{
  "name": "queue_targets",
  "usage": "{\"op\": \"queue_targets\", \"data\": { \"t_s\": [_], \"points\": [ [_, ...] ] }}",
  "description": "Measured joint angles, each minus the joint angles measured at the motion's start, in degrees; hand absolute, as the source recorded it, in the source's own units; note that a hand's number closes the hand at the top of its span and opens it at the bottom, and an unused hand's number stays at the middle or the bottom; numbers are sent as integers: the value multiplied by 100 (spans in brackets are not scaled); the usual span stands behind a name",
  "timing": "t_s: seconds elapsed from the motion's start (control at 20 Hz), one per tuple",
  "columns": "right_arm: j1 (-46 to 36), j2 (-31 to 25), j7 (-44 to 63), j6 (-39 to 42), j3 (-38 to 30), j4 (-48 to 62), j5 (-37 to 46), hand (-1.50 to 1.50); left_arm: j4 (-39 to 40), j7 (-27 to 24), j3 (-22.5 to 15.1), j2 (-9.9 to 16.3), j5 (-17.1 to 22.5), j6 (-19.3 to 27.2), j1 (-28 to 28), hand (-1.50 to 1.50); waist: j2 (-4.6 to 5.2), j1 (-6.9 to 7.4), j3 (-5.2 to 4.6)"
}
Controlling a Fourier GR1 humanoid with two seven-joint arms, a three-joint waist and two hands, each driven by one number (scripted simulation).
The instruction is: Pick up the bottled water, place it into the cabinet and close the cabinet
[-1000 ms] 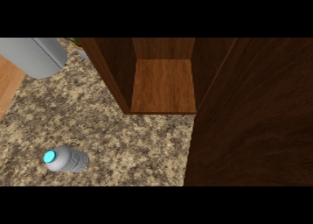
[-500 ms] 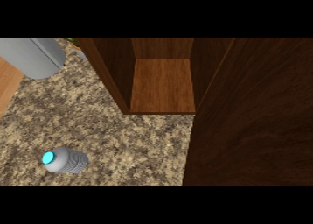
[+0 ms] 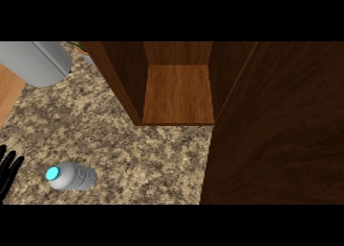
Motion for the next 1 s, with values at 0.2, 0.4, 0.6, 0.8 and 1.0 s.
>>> {"op": "queue_targets", "data": {
  "t_s": [0.2,0.4,0.6,0.8,1.0],
  "points": [
    [143,-58,-13,-76,180,-29,18,-150,727,-370,41,62,-353,-76,-210,-150,-3,-12,1],
    [57,-90,62,-204,265,-45,50,-150,1583,-799,101,169,-578,-208,-417,-150,-2,-22,-1],
    [42,-173,95,-296,333,-62,74,-150,2469,-1337,109,235,-901,-233,-672,-150,-2,-30,-3],
    [59,-239,4,-341,333,-37,79,-150,3359,-1976,156,382,-1147,-325,-884,-150,0,-24,-1],
    [8,-274,19,-458,421,-27,119,-150,4072,-2567,97,341,-1430,-202,-1118,-150,-1,-25,-3]
  ]
}}
